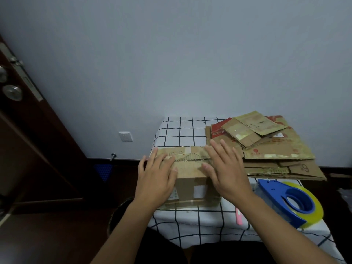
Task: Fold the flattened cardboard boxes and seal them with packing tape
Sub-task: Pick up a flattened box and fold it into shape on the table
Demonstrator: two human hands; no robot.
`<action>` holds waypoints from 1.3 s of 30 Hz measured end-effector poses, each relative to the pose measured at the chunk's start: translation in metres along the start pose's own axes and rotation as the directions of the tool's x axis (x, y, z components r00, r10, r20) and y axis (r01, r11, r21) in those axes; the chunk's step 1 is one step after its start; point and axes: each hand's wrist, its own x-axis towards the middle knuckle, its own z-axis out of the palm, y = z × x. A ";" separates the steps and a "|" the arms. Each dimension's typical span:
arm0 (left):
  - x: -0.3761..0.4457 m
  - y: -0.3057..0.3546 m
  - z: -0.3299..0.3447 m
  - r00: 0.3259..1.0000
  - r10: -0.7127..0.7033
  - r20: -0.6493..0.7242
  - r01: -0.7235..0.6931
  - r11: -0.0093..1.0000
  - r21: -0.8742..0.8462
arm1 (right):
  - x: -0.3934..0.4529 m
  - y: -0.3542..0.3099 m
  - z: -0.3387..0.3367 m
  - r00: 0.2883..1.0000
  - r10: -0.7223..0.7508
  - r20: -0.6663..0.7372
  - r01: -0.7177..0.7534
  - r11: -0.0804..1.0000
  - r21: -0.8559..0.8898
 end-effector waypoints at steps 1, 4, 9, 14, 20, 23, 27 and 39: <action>0.000 0.000 0.000 1.000 0.006 0.017 -0.007 1.000 0.005 | 0.003 -0.002 -0.004 0.994 -0.032 0.101 0.037 0.998 -0.049; 0.000 -0.001 -0.002 0.997 0.022 0.077 -0.023 1.000 0.017 | 0.007 -0.004 -0.008 0.920 -0.046 0.389 0.099 0.988 -0.116; -0.002 0.002 -0.011 0.980 0.029 0.198 -0.052 0.993 0.110 | 0.009 -0.003 -0.012 0.864 -0.028 0.503 0.147 0.969 -0.197; -0.001 -0.001 -0.010 0.980 0.070 0.185 -0.106 0.976 0.192 | 0.026 -0.021 -0.015 0.842 -0.108 0.529 0.262 0.938 -0.226; 0.008 0.001 -0.009 0.978 0.106 0.181 -0.141 0.972 0.190 | 0.035 -0.021 0.001 0.809 -0.153 0.567 0.284 0.947 -0.149; 0.015 0.002 -0.007 0.957 0.130 0.258 -0.182 0.965 0.189 | 0.035 -0.021 -0.001 0.793 -0.159 0.588 0.304 0.940 -0.156; 0.018 0.000 -0.004 0.944 0.117 0.310 -0.175 0.971 0.164 | 0.034 -0.012 -0.005 0.817 -0.074 0.572 0.231 0.951 -0.207; 0.020 0.001 -0.001 0.938 0.059 0.341 -0.135 0.970 0.204 | 0.030 0.005 -0.010 0.811 -0.035 0.584 0.136 0.982 -0.131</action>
